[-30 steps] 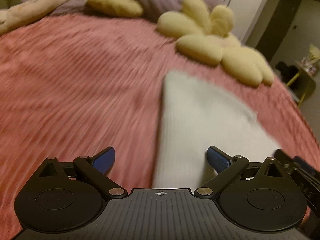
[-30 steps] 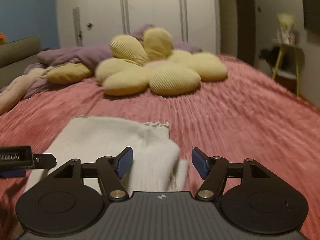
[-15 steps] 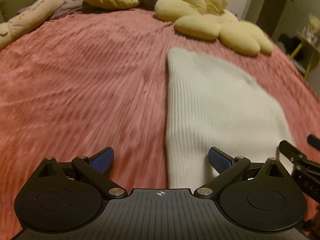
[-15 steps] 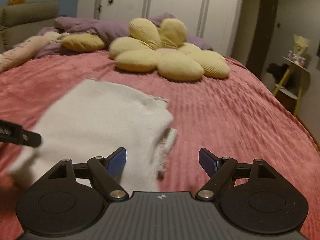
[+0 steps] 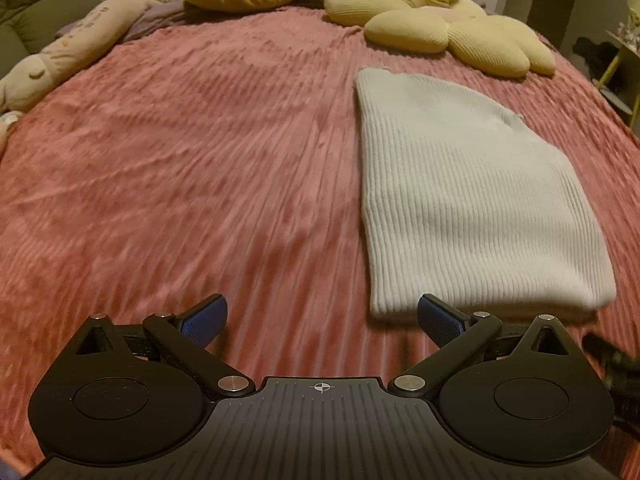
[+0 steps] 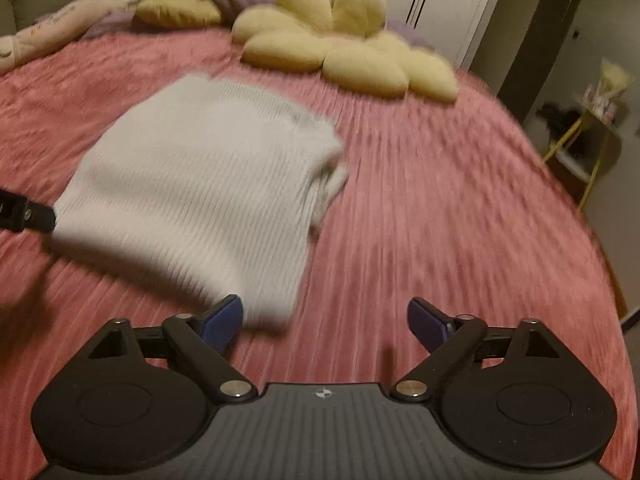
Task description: Fold small clothes
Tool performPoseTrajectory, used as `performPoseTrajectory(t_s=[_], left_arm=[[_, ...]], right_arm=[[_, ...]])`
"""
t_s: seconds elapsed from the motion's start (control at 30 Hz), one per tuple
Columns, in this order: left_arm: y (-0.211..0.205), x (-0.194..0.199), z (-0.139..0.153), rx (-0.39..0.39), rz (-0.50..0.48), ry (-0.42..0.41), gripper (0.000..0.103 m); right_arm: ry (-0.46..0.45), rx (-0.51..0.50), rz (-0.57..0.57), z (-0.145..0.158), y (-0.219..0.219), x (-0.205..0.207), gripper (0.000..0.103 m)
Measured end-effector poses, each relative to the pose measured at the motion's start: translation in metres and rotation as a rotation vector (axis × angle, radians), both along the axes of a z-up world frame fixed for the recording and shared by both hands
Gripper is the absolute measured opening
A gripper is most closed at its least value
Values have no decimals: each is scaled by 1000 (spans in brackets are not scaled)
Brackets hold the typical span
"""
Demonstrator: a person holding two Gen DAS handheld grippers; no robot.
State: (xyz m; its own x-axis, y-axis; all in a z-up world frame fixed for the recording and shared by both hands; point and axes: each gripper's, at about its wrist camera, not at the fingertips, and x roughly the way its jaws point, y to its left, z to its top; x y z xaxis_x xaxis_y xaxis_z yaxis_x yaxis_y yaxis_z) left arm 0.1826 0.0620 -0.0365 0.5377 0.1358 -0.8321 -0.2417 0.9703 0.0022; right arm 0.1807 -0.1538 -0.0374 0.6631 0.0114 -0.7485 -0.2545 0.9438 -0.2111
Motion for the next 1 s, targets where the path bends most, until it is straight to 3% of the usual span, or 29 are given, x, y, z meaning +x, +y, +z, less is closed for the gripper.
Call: performPoseTrajectory(t_s=[0.07, 0.33, 0.5, 0.67, 0.87, 1.0], left_arm=[[-4, -8, 4, 21, -12, -4, 103], [-13, -33, 21, 34, -43, -7, 103], [-21, -40, 33, 62, -53, -9, 103], [-24, -44, 45, 54, -88, -4, 103], [-30, -35, 46, 67, -129, 104, 103], [-26, -31, 49, 36, -116, 119, 103]], right_arm=[[71, 20, 4, 0, -3, -14, 99], [223, 153, -26, 13, -10, -45, 99], [187, 74, -52, 32, 5, -51, 99], [254, 8, 8, 43, 16, -52, 99], [336, 65, -27, 48, 15, -45, 99], [368, 104, -56, 53, 16, -37, 99]])
